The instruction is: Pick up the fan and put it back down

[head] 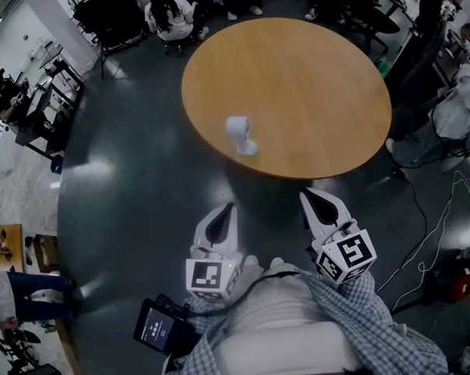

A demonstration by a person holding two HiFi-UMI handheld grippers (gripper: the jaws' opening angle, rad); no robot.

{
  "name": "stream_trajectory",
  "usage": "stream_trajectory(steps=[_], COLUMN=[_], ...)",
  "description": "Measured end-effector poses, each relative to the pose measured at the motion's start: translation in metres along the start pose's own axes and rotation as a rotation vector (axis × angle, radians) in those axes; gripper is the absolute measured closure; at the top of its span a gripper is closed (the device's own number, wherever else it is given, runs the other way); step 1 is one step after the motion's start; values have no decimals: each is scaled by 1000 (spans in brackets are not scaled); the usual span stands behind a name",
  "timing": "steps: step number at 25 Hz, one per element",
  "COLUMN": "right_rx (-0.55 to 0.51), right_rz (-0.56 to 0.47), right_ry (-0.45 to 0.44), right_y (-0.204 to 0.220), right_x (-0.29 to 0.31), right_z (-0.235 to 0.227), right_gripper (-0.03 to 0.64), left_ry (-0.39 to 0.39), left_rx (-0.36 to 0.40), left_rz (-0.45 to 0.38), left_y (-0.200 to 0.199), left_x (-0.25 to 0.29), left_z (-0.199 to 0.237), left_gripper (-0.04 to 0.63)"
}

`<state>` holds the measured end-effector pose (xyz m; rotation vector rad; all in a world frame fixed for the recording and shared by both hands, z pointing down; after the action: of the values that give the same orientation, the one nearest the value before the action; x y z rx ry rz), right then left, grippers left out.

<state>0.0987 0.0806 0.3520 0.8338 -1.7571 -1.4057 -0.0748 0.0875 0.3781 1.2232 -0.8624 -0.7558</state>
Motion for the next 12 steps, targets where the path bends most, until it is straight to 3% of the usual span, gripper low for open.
stream_trajectory(steps=[12], right_rx=[3], right_rz=[0], right_ry=[-7], right_y=[-2], right_x=[5], right_z=[4], right_gripper=[614], left_ry=[-8], left_rx=[-3], left_rz=[5], left_y=[-3], left_x=[-3], left_z=[4], left_gripper=[595])
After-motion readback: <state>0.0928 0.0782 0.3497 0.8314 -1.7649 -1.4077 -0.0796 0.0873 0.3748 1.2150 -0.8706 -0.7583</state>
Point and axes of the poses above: the fingertips, and each gripper's own axes: x forward along the fingers, z to its left, y out of its underside, the point moved 3 cm from there along -x, backward along the fingers
